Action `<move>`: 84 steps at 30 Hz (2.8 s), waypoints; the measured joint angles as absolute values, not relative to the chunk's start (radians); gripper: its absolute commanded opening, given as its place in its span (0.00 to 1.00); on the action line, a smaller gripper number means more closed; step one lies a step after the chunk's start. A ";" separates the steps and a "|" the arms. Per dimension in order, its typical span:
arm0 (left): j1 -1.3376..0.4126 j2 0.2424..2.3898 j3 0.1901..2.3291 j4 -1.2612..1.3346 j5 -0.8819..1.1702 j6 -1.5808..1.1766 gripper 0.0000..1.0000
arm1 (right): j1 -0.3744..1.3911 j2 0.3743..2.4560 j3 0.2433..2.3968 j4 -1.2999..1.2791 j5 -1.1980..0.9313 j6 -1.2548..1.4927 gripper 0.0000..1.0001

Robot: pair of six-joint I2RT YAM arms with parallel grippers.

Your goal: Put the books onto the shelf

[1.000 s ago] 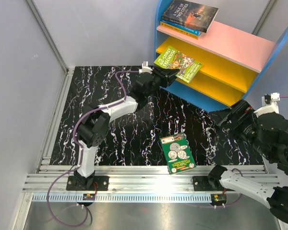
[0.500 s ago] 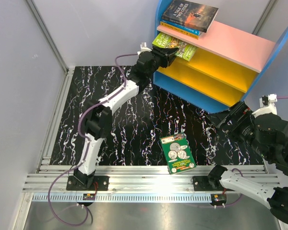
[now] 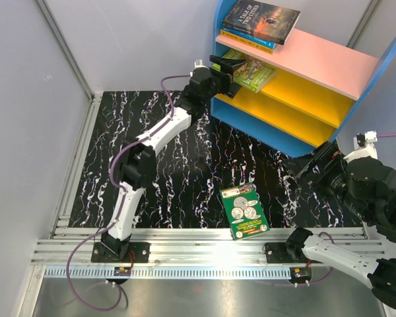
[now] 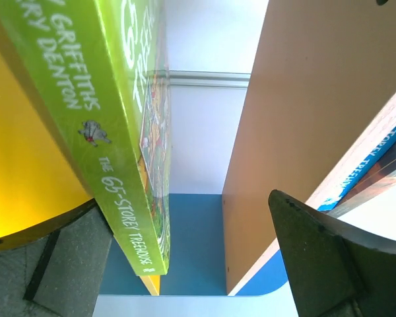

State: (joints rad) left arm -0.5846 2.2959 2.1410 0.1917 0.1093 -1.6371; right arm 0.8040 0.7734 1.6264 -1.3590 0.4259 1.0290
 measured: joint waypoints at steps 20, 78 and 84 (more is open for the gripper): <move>-0.560 2.236 2.153 -0.029 0.146 -1.606 0.99 | 0.804 0.768 1.570 -1.359 0.405 1.029 1.00; -0.966 1.603 0.844 -0.150 0.270 -1.193 0.99 | 0.263 1.279 0.691 -0.845 -0.184 0.841 1.00; -1.025 1.727 0.884 -0.049 0.292 -1.267 0.99 | 0.253 1.279 0.611 -0.773 -0.204 0.852 0.80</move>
State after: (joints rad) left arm -1.0248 1.7267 0.8837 -0.0486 0.2924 -1.2671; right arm 0.2531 1.2785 0.6113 -0.7727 -0.2043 0.8520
